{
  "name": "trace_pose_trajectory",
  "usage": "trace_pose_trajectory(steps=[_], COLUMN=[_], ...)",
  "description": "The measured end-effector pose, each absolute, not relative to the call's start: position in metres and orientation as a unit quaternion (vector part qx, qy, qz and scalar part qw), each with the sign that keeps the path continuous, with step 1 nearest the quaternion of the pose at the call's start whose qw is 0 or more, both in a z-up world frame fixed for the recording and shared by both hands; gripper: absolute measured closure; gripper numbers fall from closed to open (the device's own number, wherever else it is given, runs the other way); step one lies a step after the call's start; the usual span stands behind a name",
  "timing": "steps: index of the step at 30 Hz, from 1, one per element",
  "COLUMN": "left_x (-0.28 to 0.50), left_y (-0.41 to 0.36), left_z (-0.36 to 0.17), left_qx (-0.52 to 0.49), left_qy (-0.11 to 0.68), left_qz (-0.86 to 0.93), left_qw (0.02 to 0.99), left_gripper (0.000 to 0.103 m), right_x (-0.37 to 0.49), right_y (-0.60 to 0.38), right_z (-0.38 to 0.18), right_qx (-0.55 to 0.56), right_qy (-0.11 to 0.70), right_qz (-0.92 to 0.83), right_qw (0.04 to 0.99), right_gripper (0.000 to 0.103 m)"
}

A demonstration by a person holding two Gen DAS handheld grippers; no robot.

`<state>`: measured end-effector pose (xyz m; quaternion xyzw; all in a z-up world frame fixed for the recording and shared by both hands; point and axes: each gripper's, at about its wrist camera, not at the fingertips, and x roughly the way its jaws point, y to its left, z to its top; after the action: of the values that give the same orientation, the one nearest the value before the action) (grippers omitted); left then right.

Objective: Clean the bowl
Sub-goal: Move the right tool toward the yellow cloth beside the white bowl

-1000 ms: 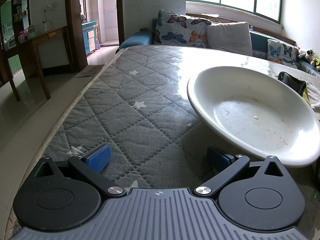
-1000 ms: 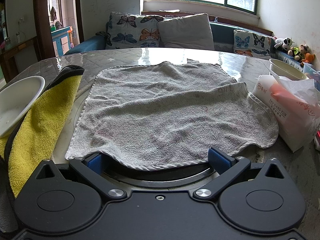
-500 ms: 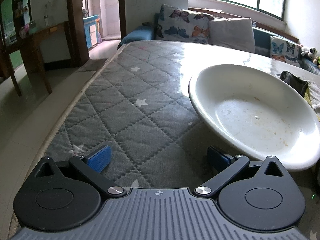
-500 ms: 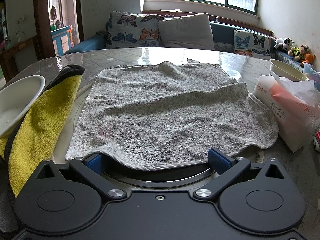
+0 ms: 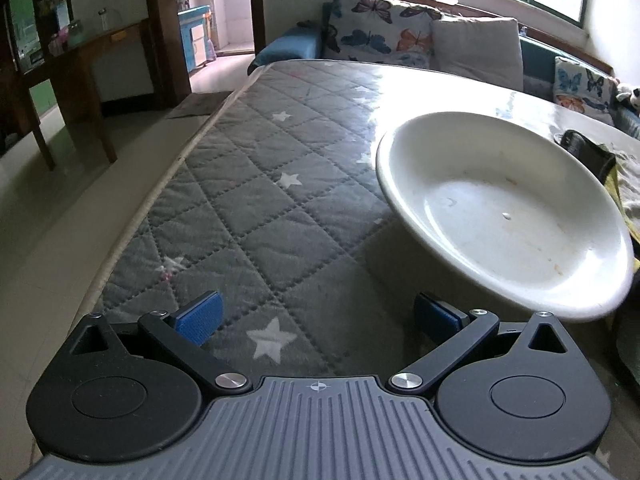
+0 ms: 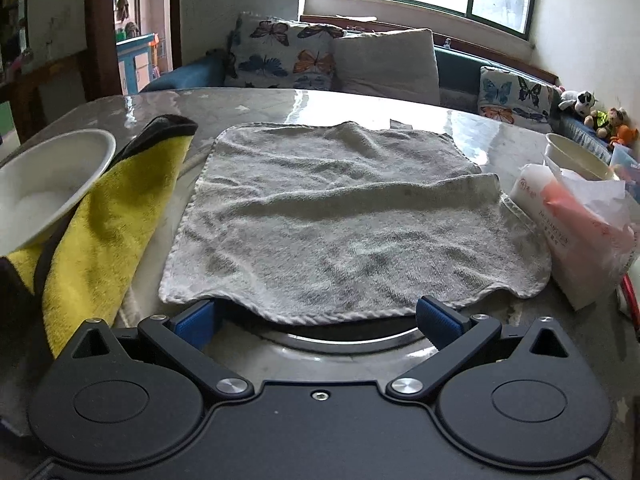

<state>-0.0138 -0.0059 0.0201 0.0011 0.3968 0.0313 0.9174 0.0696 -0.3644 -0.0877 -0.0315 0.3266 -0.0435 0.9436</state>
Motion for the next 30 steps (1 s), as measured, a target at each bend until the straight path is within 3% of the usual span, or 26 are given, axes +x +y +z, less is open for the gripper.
trace_pose_trajectory(steps=[30], left_x=[-0.039], left_y=[-0.02], left_z=[0.062], left_qx=[-0.001], left_qy=[0.421], left_qz=[0.019], left_qw=[0.907], left_gripper=[0.0], right_x=[0.019], right_y=[-0.321], right_z=[-0.063], right_qx=[-0.052], right_qy=[0.334], right_qz=[0.041], right_qw=[0.94], right_gripper=[0.0])
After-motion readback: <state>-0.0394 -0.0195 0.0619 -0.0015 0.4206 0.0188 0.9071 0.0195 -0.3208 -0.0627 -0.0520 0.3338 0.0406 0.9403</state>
